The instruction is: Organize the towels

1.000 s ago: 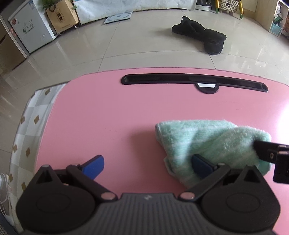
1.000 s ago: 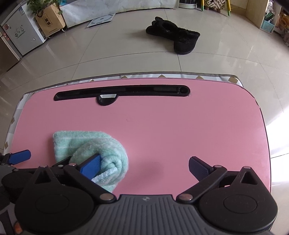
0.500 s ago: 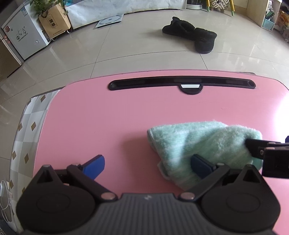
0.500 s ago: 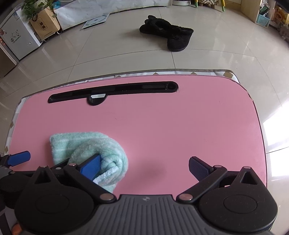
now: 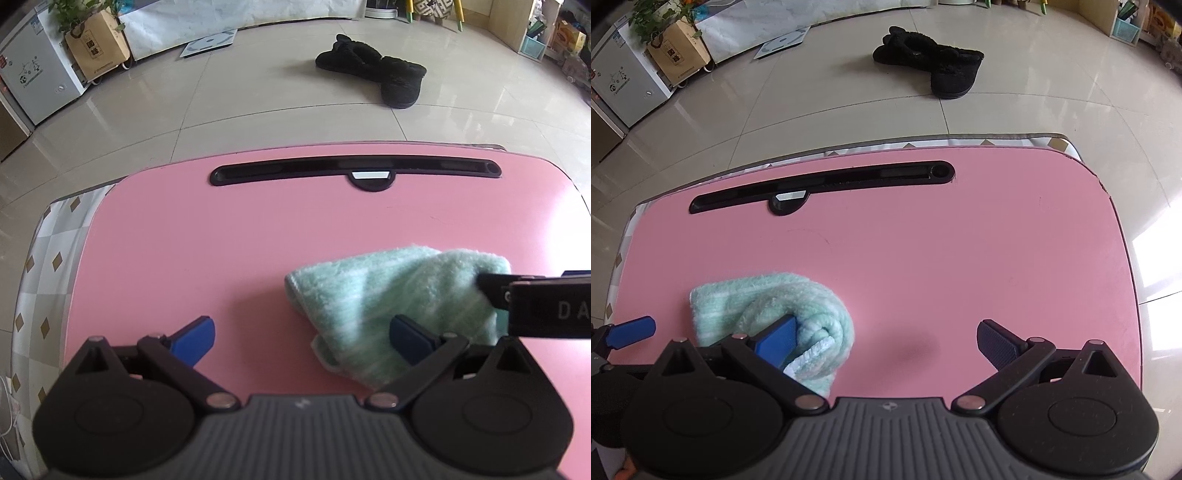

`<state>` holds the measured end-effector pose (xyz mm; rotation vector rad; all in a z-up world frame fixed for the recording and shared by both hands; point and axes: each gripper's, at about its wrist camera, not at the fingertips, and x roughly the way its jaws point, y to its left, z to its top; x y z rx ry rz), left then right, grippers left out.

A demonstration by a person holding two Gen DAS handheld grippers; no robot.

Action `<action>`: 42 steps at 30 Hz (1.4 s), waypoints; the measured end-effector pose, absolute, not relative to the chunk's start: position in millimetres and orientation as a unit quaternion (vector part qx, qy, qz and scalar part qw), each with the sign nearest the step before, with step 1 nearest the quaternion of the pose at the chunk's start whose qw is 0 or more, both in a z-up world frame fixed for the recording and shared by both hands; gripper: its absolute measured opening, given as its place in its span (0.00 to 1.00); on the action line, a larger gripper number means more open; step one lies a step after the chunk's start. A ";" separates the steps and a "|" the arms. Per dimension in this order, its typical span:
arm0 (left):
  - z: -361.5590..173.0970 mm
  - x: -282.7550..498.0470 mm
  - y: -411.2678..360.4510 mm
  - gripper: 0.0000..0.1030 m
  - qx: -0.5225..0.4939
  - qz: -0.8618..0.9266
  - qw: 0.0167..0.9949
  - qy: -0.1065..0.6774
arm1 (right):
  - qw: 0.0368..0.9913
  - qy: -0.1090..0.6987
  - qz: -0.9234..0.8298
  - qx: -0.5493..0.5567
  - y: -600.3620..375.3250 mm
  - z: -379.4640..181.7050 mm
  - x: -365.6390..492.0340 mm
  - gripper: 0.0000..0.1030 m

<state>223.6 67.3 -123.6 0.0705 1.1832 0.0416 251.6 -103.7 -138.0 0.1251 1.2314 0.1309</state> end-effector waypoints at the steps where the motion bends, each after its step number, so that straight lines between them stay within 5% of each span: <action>1: -122.5 223.4 67.8 0.98 0.031 0.019 0.829 0.557 | 0.812 0.577 0.061 0.059 -103.9 -138.1 251.7 0.98; 42: -135.0 230.7 25.4 1.00 0.011 -0.035 0.834 0.551 | 0.822 0.567 0.028 0.049 -117.9 -133.2 253.5 0.98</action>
